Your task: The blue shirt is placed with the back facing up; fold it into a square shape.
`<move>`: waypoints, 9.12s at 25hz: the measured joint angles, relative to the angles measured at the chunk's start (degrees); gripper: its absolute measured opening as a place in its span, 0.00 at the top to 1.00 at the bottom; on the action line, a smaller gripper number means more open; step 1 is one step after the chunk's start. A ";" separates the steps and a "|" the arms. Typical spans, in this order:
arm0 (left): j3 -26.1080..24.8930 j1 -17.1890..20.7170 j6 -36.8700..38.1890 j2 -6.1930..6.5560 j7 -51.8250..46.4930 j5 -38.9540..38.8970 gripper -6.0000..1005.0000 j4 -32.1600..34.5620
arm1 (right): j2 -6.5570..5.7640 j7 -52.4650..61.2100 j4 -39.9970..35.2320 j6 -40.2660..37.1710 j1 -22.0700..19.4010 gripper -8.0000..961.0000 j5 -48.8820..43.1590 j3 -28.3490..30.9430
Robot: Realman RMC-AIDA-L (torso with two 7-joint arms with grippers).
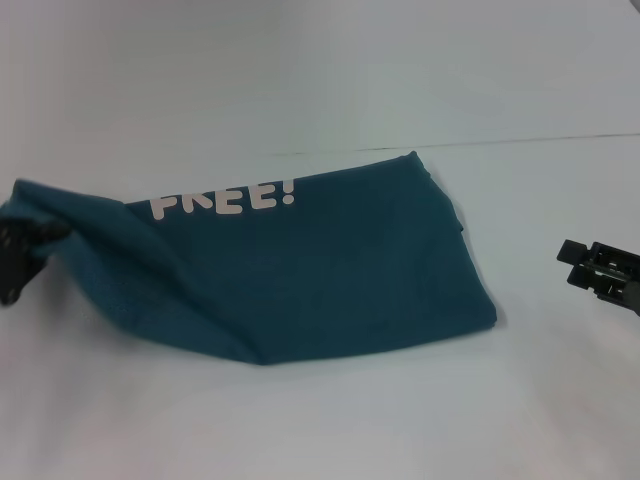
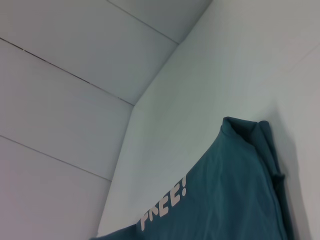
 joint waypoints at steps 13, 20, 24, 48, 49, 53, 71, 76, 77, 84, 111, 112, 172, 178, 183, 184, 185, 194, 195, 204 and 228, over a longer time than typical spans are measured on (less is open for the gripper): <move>4.62 -14.79 2.61 -1.66 -0.71 -1.57 0.95 -0.30 | 0.08 -0.26 0.06 0.16 -0.06 0.27 -0.07 -0.08; 11.35 -20.18 -1.83 -5.77 1.55 -3.89 0.95 -1.59 | 0.02 -0.25 0.76 0.57 0.11 0.27 -0.09 -0.08; 17.55 -22.79 -6.30 -5.83 3.97 -6.37 0.95 -7.04 | 0.01 -0.25 0.78 0.77 0.07 0.27 -0.10 -0.08; 27.60 -29.70 -14.80 -6.52 17.19 -16.37 0.84 -23.03 | 0.10 -0.14 1.51 2.04 0.79 0.27 -1.86 -0.06; 27.62 -29.70 -14.41 -6.52 17.08 -16.41 0.83 -23.03 | 0.10 -0.10 1.51 2.04 0.80 0.27 -1.87 -0.02; 27.61 -29.37 -11.17 -6.49 17.19 -17.73 0.65 -22.90 | 0.10 -0.01 1.50 2.06 0.81 0.27 -1.88 0.03; 26.80 -16.01 1.21 -4.73 14.43 -22.45 0.11 -14.53 | -0.84 0.24 1.21 1.89 0.81 0.27 -3.96 -0.08; 27.64 -10.90 5.92 -1.35 11.68 -21.41 0.09 -13.98 | -3.87 3.32 0.68 0.25 3.46 0.27 -9.17 -0.08; 27.67 -10.20 6.86 -0.92 11.47 -20.87 0.09 -13.76 | -4.73 4.26 0.60 -0.41 4.32 0.27 -10.41 -0.07; 25.18 -5.09 10.30 0.08 8.61 -10.67 0.09 -9.08 | -7.23 15.65 -6.23 -4.14 10.71 0.27 -20.11 -0.07; 24.02 -2.65 6.02 -1.77 7.00 -8.54 0.10 -9.19 | -5.15 29.57 -11.07 -1.05 37.26 0.27 -48.05 -12.54; 23.85 -2.65 6.12 -1.77 6.98 -8.57 0.10 -9.18 | -4.90 29.18 -10.97 -0.99 37.29 0.27 -47.91 -12.62; 19.16 -3.27 4.26 -2.09 7.61 -9.11 0.10 -9.40 | 8.30 13.37 -9.13 21.50 37.55 0.78 -48.51 -40.07; 19.16 -3.27 4.21 -2.08 7.66 -9.10 0.10 -9.40 | 7.91 18.12 -12.65 20.83 36.54 0.98 -49.95 -40.07; 18.88 -3.30 4.21 -2.08 7.71 -9.10 0.10 -9.40 | 8.12 24.08 -19.35 19.06 34.21 0.98 -55.18 -40.07; 18.69 -3.30 4.21 -2.08 7.73 -9.10 0.10 -9.40 | 8.12 25.05 -20.38 18.95 33.77 0.98 -55.82 -40.07; 18.60 -3.31 4.21 -2.08 7.75 -9.10 0.10 -9.40 | 8.10 26.39 -21.51 18.92 33.35 0.98 -56.79 -40.02; 18.10 -3.30 4.48 -2.08 7.78 -9.10 0.10 -9.40 | 7.82 32.68 -27.00 19.59 31.59 0.98 -61.56 -37.78; 17.98 -3.30 4.60 -2.08 7.78 -9.10 0.10 -9.40 | 7.82 32.82 -26.80 19.84 31.69 0.98 -61.57 -37.53; 17.75 -3.18 4.76 -2.08 7.78 -9.28 0.10 -9.40 | 7.80 37.38 -20.66 24.70 32.71 0.98 -64.40 -36.82; 17.67 -2.63 4.97 -2.53 7.84 -10.32 0.10 -9.40 | 3.02 43.70 -8.39 29.34 34.90 0.67 -64.50 -29.49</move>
